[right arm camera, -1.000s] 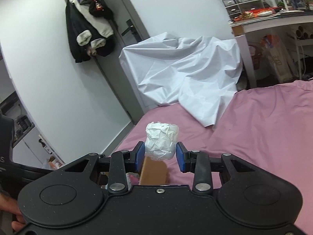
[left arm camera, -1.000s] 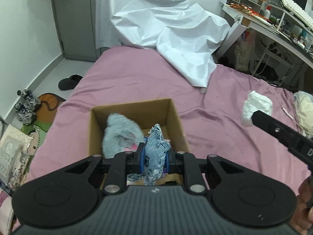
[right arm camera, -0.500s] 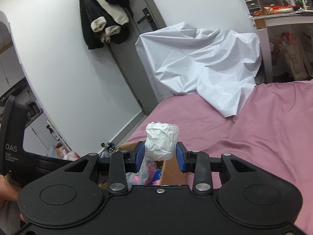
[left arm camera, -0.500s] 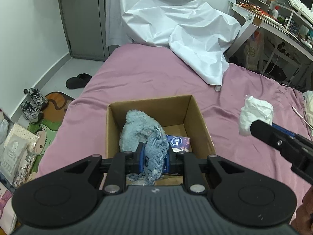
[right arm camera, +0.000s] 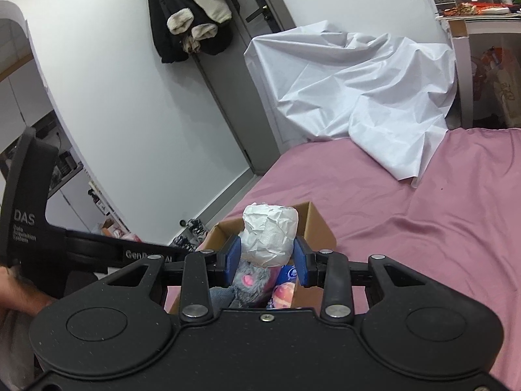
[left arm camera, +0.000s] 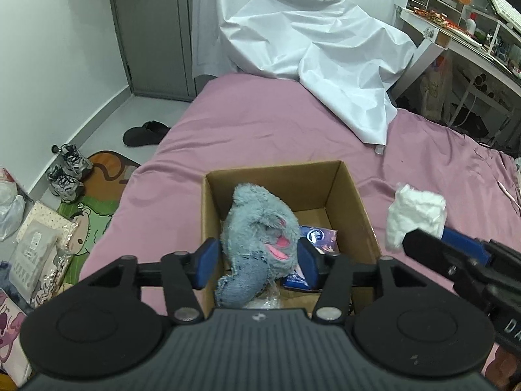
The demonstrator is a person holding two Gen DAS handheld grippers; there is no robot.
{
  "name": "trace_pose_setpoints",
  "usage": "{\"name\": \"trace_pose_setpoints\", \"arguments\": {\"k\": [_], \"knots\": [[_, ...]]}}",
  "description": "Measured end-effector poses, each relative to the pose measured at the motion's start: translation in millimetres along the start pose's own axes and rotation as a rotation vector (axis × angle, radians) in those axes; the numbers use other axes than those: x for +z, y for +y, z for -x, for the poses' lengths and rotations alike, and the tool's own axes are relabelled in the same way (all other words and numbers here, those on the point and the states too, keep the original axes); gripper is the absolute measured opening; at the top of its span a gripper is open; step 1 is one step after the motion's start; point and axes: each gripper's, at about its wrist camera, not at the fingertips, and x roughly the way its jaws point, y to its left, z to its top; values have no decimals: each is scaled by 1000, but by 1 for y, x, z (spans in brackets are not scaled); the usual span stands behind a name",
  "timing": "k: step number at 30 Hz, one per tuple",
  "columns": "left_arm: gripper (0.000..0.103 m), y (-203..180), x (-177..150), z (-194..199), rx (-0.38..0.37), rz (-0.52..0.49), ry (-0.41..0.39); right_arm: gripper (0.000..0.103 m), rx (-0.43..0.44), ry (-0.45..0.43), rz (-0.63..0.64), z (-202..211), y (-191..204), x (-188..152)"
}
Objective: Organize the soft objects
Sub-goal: 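Open both tools over the box to drop the cat plush and tissue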
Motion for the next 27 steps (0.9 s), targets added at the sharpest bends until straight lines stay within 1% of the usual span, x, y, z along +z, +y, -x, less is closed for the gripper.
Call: {"name": "trace_pose_setpoints", "arguments": {"k": [2,4,6,8,11,13,14,16,20,21,22,25,27], "knots": [[62,2,0,1,9,4,-5,36,11,13,6,-2,3,-1],[65,3,-1,3,18,6,-17,38,31,26,15,-5,6,-3],[69,5,-3,5,22,7,-27,51,45,33,4,-7,7,-4],[72,7,-6,7,19,13,-31,56,57,33,-21,-6,4,-3],[74,13,-7,11,9,55,-17,58,54,29,-41,-3,0,-2],[78,19,-8,16,-18,106,-23,58,44,27,-52,-1,-3,-3],[82,21,-8,19,-26,123,-28,58,41,28,-56,0,-5,-2],[83,24,-9,25,-25,149,-34,59,37,28,-64,3,-8,-3],[85,26,-11,38,-35,179,-49,61,31,32,-75,10,-13,-4],[89,26,-12,41,-35,180,-52,62,29,34,-77,13,-14,-5],[91,25,-12,45,-36,180,-59,63,26,34,-77,15,-15,-5],[94,21,-13,58,-43,172,-82,69,19,37,-81,24,-20,-7],[100,19,-15,66,-50,167,-88,77,10,46,-74,30,-22,-7]]}}
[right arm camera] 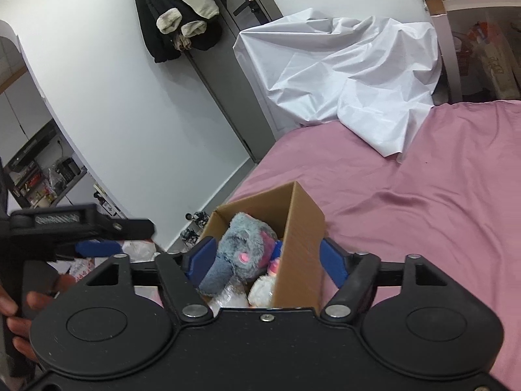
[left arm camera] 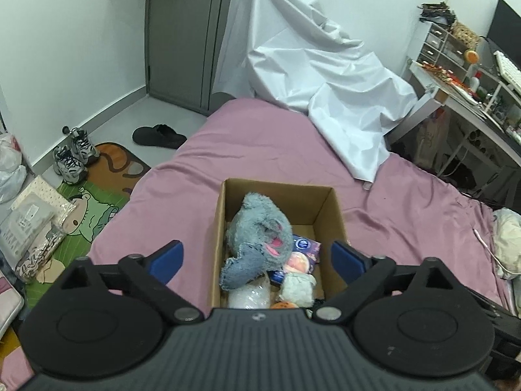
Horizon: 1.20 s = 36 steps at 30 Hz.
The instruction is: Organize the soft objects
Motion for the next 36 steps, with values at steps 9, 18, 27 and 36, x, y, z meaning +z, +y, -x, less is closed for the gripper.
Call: {"name": "trace_pose_setpoints", "arguments": {"k": [9,18,27,36], "knots": [[103,-9,-22,26,-17,-28,54,96,-35,71,61,37,1,4],[103,-18,-40,57,-26,-43,96,103,-128,99,155,79,12,8],[103,-27,-50,93,-33,-61,111,103,-111,111,111,117,23,23],[103,-43,-55,136,-64,-80,79,103,-50,94,106,151,43,32]]}}
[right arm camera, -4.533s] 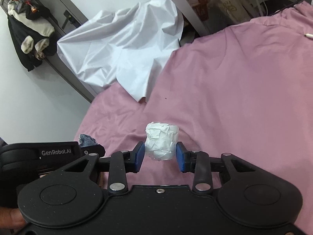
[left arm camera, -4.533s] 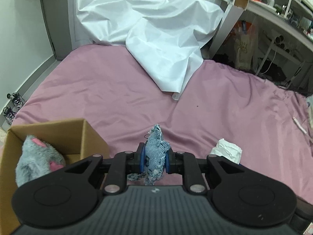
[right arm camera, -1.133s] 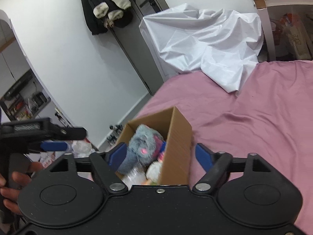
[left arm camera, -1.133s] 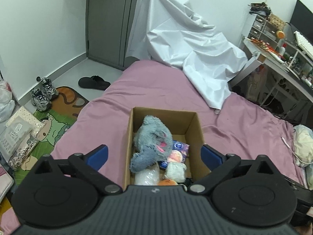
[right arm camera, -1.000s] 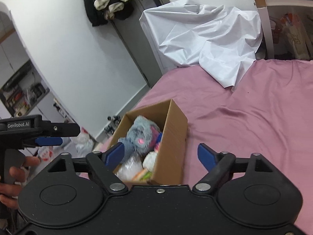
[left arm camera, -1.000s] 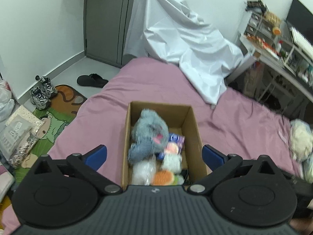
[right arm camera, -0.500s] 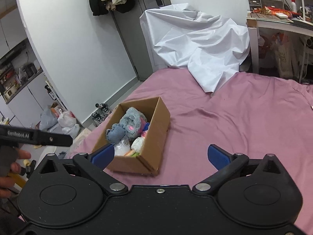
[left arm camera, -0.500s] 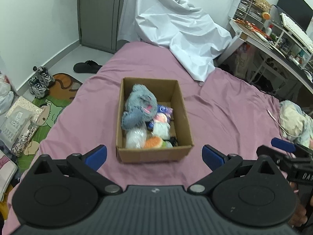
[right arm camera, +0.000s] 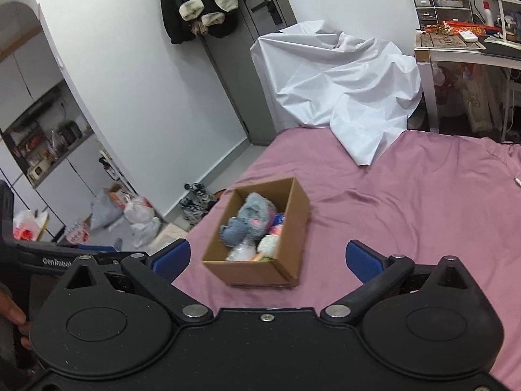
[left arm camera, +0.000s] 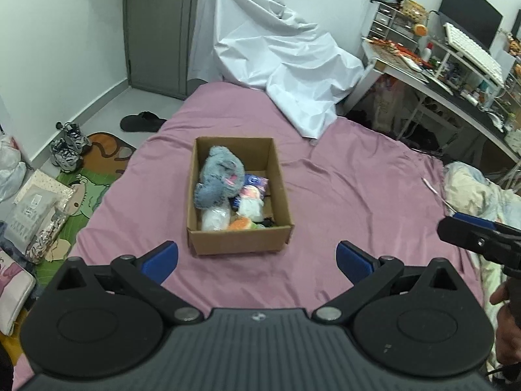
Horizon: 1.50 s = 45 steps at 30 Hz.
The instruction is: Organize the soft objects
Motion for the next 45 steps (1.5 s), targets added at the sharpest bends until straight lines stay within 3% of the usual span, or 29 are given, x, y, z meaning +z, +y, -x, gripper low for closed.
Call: {"name": "trace_pose_setpoints", "arguments": {"k": [7,11,21,45], "knots": [[103,-12,-8,26,-12,-26,-29,103,34,-6,59,22,24,-5],[103,-18,-15,41,19,-37,-66,103,42,-2,77,30,35,-10],[103,-34,-27,61,29,-79,-117,103,25,-6,83,45,44,-18],[103,-42,-40,72,47,-45,-117,103,-13,-14,114,58,44,-27]]}}
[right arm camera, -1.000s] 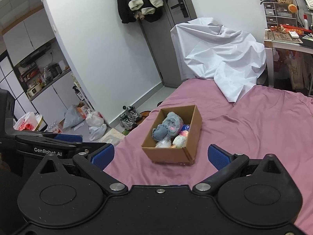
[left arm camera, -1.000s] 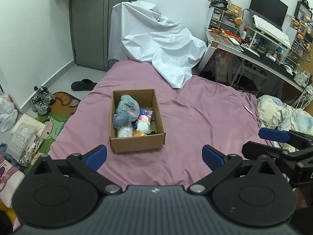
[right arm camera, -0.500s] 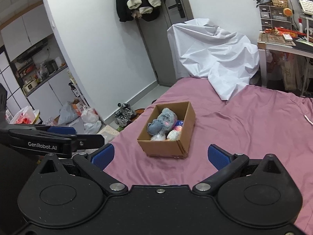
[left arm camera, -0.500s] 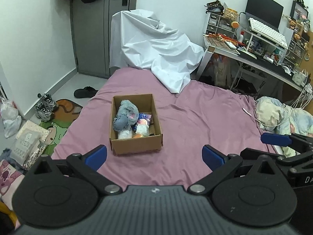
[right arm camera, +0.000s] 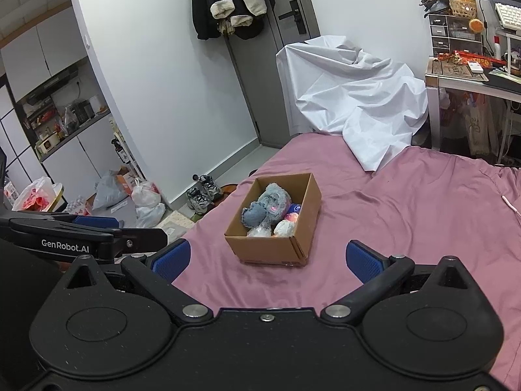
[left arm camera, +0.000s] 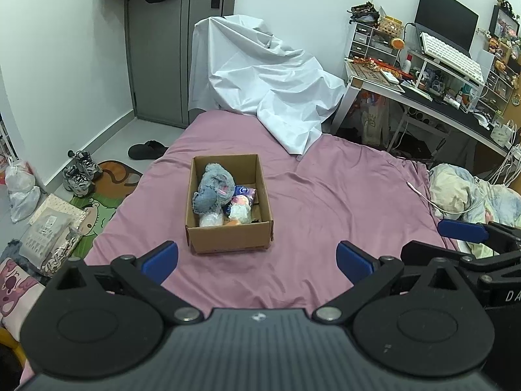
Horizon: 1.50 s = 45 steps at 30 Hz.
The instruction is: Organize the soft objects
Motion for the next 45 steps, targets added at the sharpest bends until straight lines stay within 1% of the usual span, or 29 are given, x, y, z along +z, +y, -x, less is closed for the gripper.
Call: {"name": "trace_pose_setpoints", "arguments": {"k": [45], "knots": [[103,2,5,2,11,0,-4,103,-17,-10,-12,3,-2,-2]]}}
